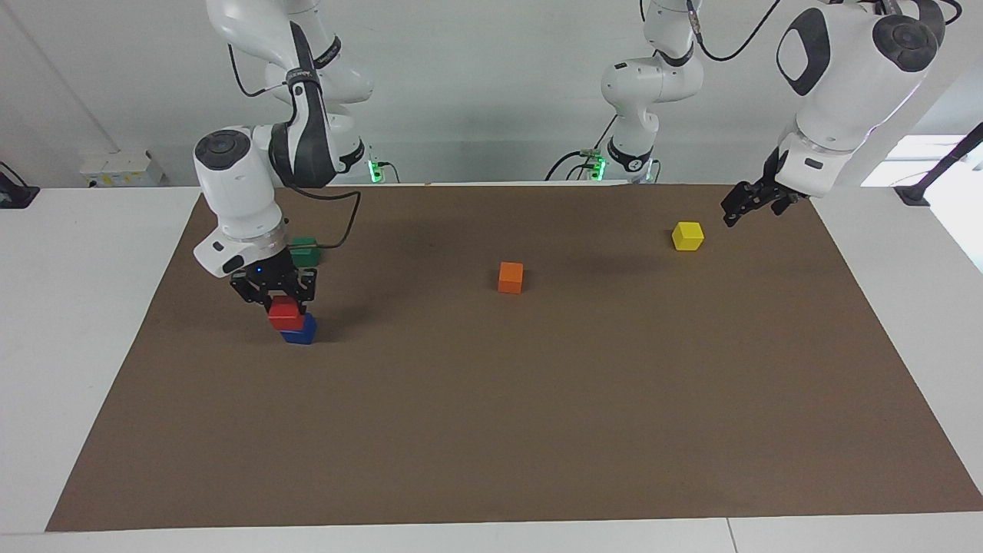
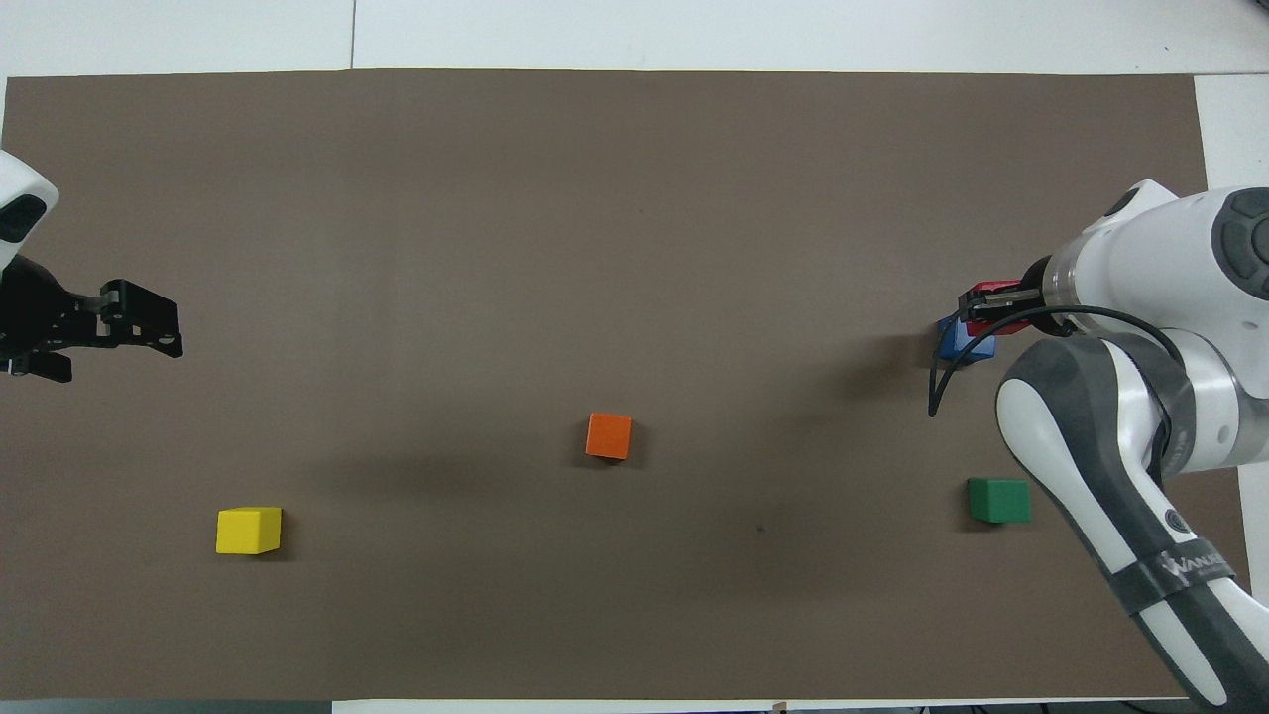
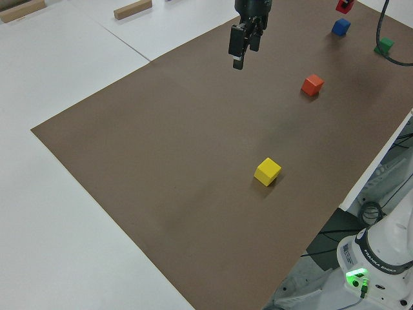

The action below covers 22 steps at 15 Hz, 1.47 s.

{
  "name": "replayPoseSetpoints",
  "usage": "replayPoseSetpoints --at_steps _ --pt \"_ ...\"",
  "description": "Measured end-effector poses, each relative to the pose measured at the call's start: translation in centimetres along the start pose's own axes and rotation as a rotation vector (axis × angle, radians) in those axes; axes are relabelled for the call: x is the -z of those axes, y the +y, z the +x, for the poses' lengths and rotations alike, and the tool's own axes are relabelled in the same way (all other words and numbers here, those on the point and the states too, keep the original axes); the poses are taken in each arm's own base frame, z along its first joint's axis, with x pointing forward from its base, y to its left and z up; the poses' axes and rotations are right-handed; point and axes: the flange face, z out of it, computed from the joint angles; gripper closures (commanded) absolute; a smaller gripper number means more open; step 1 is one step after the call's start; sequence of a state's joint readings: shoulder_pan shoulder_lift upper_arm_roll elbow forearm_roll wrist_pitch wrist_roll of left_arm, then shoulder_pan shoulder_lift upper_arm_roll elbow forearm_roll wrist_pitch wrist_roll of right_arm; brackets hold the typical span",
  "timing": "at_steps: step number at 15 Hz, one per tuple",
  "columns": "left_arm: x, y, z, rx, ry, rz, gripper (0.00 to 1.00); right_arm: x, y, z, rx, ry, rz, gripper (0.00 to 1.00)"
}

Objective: Transfer red block to right arm and stack on blue block
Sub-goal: 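Lower the red cube onto the blue cube and open the right gripper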

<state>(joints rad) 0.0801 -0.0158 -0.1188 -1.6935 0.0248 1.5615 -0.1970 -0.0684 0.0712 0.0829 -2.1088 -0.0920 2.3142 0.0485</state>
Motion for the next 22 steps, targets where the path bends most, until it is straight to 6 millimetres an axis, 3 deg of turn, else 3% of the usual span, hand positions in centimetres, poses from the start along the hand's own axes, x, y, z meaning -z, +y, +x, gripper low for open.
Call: replayPoseSetpoints --at_steps 3,12,17,18,19,20,21,22 --pt "0.1 0.4 0.1 -0.009 0.019 -0.003 0.00 -1.5 1.6 -0.4 -0.015 -0.020 -0.001 1.00" --pt "1.8 1.2 0.5 -0.019 0.081 -0.055 0.00 -3.6 0.6 -1.7 0.000 0.015 0.007 1.00" --pt "1.7 1.3 0.5 -0.039 0.084 -0.055 0.00 -3.7 0.6 -2.0 -0.018 0.026 0.016 1.00" --pt "1.7 1.3 0.5 -0.039 0.085 -0.055 0.00 -3.7 0.6 -2.1 -0.029 0.025 0.025 0.89" --pt "1.7 1.3 0.5 -0.039 0.085 -0.055 0.00 -3.8 0.6 -2.1 -0.037 0.024 0.032 0.48" --pt "1.7 1.3 0.5 -0.039 0.085 -0.055 0.00 -3.8 0.7 -2.1 -0.042 0.024 0.034 0.18" --pt "1.7 1.4 0.5 -0.039 0.084 -0.055 0.00 -3.8 0.8 -2.1 -0.045 0.023 0.036 0.00" --pt "1.7 1.4 0.5 -0.039 0.084 -0.055 0.00 -3.8 0.8 -2.1 -0.046 0.022 0.037 0.00"
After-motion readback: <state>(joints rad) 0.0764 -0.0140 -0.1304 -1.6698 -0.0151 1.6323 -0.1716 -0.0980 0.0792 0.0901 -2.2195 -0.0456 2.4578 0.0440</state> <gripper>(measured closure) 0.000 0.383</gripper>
